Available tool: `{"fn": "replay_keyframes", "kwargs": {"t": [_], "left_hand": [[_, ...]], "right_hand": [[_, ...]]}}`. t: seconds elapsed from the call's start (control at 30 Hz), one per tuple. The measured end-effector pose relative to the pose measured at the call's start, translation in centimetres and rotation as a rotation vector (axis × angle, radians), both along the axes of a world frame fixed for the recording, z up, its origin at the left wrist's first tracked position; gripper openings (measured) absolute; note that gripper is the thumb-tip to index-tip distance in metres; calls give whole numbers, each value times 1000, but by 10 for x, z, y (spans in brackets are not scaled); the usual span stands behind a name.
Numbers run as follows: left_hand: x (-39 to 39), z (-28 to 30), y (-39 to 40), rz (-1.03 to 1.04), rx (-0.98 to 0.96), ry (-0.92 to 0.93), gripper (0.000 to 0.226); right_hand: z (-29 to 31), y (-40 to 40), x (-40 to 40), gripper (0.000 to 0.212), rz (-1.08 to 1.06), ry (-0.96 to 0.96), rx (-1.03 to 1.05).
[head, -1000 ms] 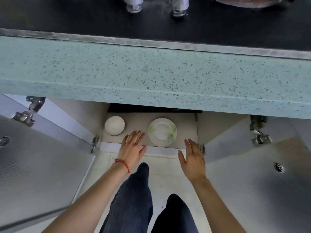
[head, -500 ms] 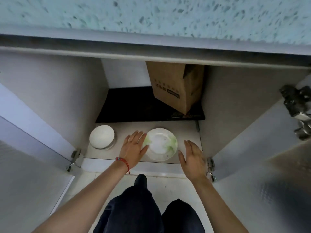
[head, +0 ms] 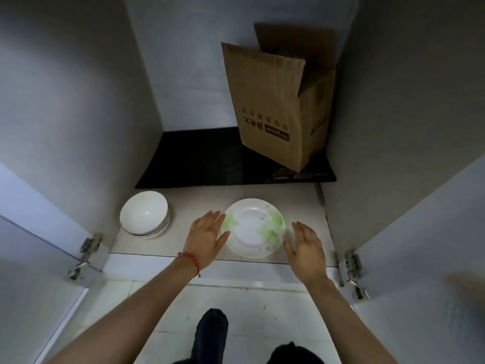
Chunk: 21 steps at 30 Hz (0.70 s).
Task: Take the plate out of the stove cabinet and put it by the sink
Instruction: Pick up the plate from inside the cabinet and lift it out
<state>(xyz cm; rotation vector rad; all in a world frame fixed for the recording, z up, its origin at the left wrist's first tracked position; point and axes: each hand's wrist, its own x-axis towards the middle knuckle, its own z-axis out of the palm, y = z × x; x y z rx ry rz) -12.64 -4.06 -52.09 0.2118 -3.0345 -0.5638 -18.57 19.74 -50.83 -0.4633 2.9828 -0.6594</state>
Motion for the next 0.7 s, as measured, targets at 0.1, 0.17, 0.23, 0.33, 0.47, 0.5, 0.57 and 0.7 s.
{"fn": "replay_keyframes", "kwargs": {"t": [0.1, 0.17, 0.23, 0.33, 0.47, 0.5, 0.57, 0.7], "left_hand": [[-13, -24, -3, 19, 16, 5, 51], [-19, -40, -4, 30, 27, 4, 51], [-23, -55, -5, 64, 46, -5, 50], [-26, -72, -9, 125, 76, -30, 50], [-37, -86, -12, 208, 127, -52, 53], [-40, -89, -12, 232, 146, -55, 53], [-44, -95, -12, 259, 158, -65, 52], [-48, -107, -12, 264, 148, -79, 45]], "right_hand": [[-23, 1, -13, 43, -2, -2, -13], [-39, 0, -20, 43, -3, -12, -28], [-54, -1, -26, 44, -18, -30, -54], [-72, -3, -35, 45, -36, -71, -61], [-91, -7, -48, 39, -19, -84, -42], [-94, -8, -50, 38, -25, -89, -36], [-100, -10, -55, 37, -36, -89, -16], [-109, -12, -62, 34, -55, -84, 4]]}}
